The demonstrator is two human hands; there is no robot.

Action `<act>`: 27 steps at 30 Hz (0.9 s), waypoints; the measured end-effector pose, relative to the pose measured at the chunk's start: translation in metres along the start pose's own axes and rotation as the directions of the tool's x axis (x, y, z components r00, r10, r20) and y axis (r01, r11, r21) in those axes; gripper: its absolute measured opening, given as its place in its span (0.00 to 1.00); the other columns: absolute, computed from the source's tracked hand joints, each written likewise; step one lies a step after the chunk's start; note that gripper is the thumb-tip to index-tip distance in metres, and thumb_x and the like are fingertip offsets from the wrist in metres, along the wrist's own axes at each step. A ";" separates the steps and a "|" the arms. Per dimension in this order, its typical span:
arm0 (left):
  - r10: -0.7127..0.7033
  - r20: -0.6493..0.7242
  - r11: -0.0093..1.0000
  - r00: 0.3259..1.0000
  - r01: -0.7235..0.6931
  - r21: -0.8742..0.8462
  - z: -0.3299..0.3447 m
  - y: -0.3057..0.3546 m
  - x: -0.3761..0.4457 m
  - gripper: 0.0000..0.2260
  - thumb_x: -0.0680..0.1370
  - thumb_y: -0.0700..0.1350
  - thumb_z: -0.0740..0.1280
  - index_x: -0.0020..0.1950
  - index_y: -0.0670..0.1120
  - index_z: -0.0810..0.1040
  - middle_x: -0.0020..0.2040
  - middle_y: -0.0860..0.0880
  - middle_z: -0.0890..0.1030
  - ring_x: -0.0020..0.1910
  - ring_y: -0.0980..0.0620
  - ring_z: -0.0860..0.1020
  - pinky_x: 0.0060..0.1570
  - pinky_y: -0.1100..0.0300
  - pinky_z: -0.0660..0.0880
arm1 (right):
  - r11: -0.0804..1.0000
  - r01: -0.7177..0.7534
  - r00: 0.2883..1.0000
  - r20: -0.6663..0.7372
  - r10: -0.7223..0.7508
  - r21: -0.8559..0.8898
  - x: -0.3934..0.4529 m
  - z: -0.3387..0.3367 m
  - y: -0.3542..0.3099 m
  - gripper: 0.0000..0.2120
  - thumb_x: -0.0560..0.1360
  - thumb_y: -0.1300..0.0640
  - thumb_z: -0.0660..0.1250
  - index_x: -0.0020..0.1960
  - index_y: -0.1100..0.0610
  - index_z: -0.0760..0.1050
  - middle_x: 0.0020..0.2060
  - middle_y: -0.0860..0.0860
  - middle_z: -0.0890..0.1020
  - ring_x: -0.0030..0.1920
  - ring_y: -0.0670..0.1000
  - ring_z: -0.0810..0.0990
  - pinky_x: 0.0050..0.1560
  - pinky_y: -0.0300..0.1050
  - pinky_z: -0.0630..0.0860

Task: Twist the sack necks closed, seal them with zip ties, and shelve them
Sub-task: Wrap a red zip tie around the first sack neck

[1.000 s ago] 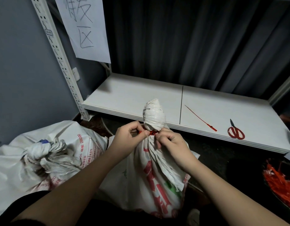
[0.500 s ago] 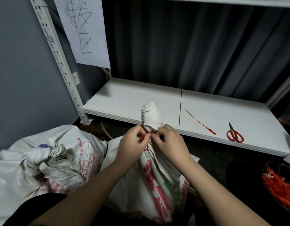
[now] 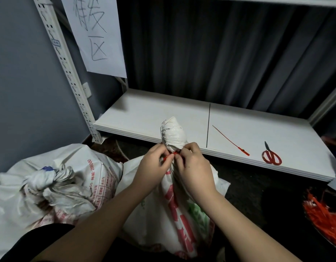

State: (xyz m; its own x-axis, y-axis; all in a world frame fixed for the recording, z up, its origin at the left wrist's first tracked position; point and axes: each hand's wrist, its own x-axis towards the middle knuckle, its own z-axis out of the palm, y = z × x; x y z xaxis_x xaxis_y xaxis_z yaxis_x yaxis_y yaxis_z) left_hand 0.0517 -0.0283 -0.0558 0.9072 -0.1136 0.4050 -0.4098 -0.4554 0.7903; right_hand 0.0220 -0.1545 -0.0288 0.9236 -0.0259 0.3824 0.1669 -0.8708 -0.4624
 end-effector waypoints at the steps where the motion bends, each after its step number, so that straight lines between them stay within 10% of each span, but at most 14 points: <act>1: 0.002 -0.002 1.000 1.000 -0.002 0.025 0.000 0.000 0.000 0.09 0.71 0.52 0.62 0.33 0.57 0.65 0.36 0.54 0.72 0.37 0.56 0.72 0.38 0.60 0.69 | 1.000 0.004 1.000 0.001 -0.004 -0.007 0.000 0.001 0.000 0.09 0.78 0.56 0.63 0.46 0.62 0.77 0.49 0.56 0.75 0.38 0.59 0.78 0.36 0.43 0.62; 8: 0.075 -0.063 0.969 0.995 -0.058 0.241 0.000 0.003 -0.003 0.10 0.73 0.51 0.62 0.36 0.46 0.72 0.38 0.50 0.76 0.37 0.54 0.72 0.37 0.62 0.66 | 0.998 0.050 0.999 -0.005 -0.050 0.045 0.001 0.002 0.002 0.08 0.75 0.58 0.62 0.45 0.61 0.77 0.46 0.56 0.75 0.36 0.58 0.77 0.36 0.40 0.61; 20: 0.132 -0.003 0.966 0.991 -0.128 0.223 -0.018 0.002 -0.003 0.11 0.73 0.57 0.62 0.39 0.50 0.69 0.28 0.55 0.70 0.30 0.54 0.71 0.33 0.54 0.70 | 0.925 0.011 0.996 0.076 -0.043 0.381 -0.002 -0.003 0.012 0.14 0.76 0.60 0.65 0.35 0.50 0.68 0.38 0.44 0.69 0.37 0.39 0.71 0.39 0.26 0.64; 27: 0.076 0.039 0.983 0.996 -0.082 0.166 -0.023 -0.005 -0.003 0.14 0.73 0.57 0.63 0.36 0.48 0.73 0.31 0.50 0.76 0.33 0.52 0.76 0.37 0.50 0.74 | 0.852 -0.044 0.986 0.158 -0.045 0.521 -0.002 -0.006 0.017 0.12 0.75 0.60 0.68 0.34 0.54 0.73 0.42 0.51 0.75 0.43 0.44 0.75 0.45 0.32 0.67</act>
State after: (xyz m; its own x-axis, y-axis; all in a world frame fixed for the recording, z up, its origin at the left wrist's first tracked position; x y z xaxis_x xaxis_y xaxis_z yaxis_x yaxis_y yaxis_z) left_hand 0.0485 -0.0057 -0.0502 0.8764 -0.1825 0.4456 -0.4611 -0.5847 0.6675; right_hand 0.0210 -0.1724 -0.0331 0.9580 0.0916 0.2716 0.2812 -0.4849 -0.8281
